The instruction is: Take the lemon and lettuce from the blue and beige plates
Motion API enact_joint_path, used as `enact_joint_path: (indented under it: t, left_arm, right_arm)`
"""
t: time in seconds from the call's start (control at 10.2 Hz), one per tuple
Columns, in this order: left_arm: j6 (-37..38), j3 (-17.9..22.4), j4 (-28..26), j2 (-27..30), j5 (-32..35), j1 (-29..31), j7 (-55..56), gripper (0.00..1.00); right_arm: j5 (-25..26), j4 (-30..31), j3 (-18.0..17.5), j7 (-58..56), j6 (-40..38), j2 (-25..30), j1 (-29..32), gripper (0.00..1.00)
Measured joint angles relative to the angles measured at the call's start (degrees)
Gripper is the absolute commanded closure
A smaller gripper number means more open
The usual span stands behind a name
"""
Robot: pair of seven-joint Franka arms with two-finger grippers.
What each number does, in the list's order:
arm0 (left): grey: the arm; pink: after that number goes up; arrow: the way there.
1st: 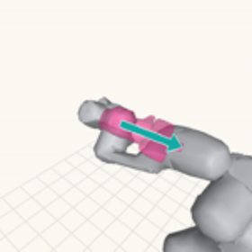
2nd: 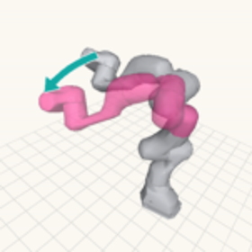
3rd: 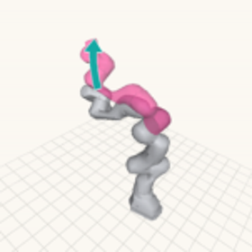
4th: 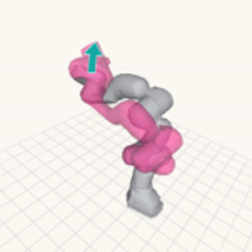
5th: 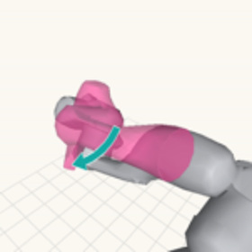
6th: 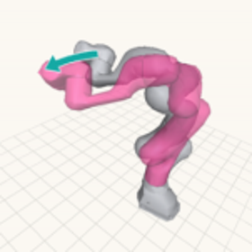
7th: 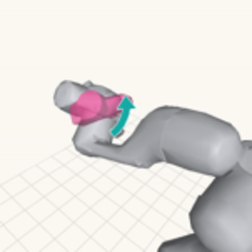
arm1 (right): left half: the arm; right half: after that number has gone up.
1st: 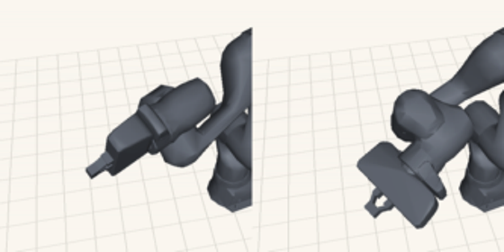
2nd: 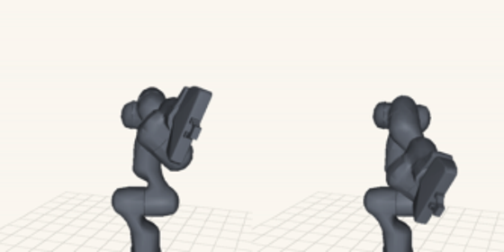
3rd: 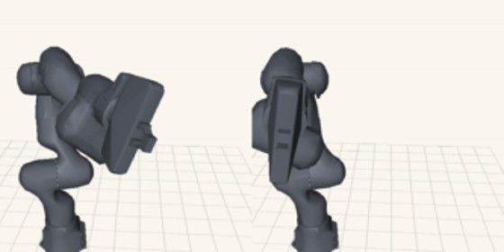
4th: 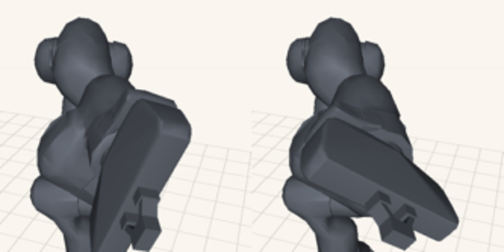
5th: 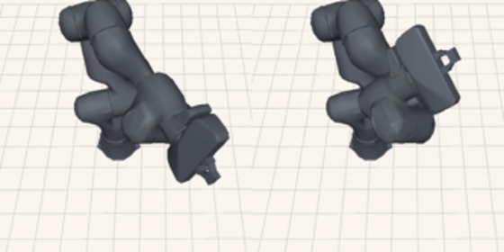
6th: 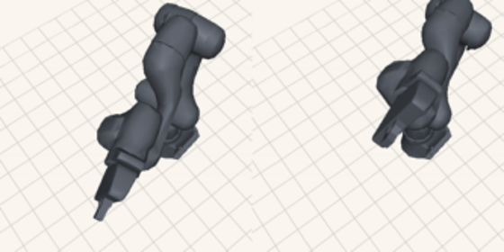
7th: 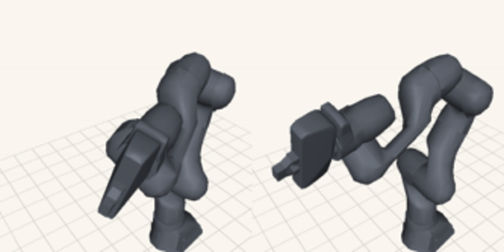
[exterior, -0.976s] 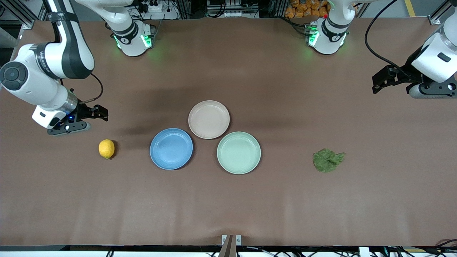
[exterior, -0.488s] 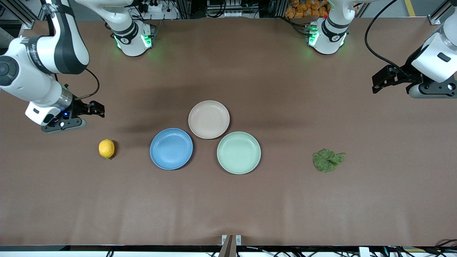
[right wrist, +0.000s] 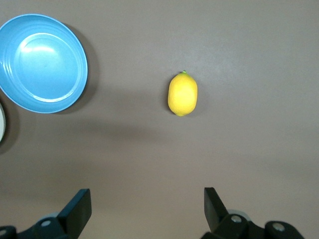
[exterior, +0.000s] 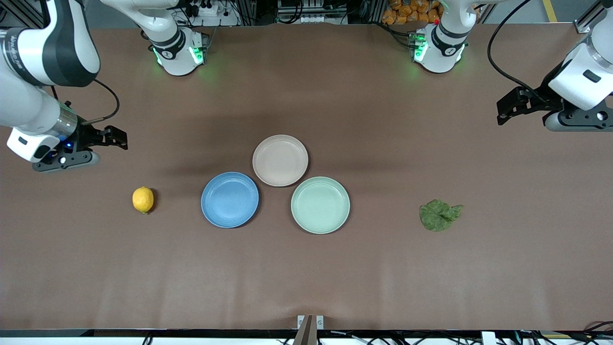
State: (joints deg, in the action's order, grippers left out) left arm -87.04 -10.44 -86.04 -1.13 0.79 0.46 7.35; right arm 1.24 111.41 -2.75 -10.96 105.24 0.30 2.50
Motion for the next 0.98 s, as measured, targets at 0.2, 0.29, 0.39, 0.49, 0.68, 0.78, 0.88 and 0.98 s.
enact_joint_path:
  t: [0.2, 0.29, 0.39, 0.49, 0.68, 0.78, 0.88, 0.98]
  left_arm:
    - [0.0, -0.1, 0.0, 0.0, 0.0, -0.1, 0.0, 0.00]
    - [0.0, -0.2, 0.0, 0.0, 0.0, -0.4, 0.0, 0.00]
    - [0.0, -0.8, 0.0, 0.0, 0.2, -0.8, 0.0, 0.00]
    - [0.0, -1.3, 0.0, 0.0, 0.4, -1.0, 0.0, 0.00]
    - [0.1, -1.2, 0.0, 0.0, -0.1, -0.9, 0.0, 0.00]
    - [0.1, -1.0, 0.0, 0.0, -0.6, -0.7, 0.0, 0.00]
    - [0.2, -0.9, 0.0, 0.0, -0.7, -0.6, 0.0, 0.00]
    - [0.2, -0.9, 0.0, 0.0, -0.7, -0.6, 0.0, 0.00]
  right_arm:
    - [0.0, -1.2, 0.1, 0.0, -2.5, 0.1, 0.1, 0.00]
    - [0.0, -1.6, 0.1, 0.0, -2.9, 0.2, 0.4, 0.00]
    - [0.0, -1.6, 0.2, 0.0, -2.9, 0.4, 0.6, 0.00]
    - [0.0, -1.6, 0.2, 0.0, -2.9, 0.5, 0.8, 0.00]
    - [0.0, -1.6, 0.2, 0.0, -2.9, 0.5, 0.9, 0.00]
    - [0.0, -1.7, 0.2, 0.0, -2.9, 0.5, 0.9, 0.00]
    - [0.0, -2.1, 0.2, 0.0, -2.9, 0.5, 0.9, 0.00]
    - [0.0, -3.2, 0.2, 0.0, -3.1, 0.6, 0.9, 0.00]
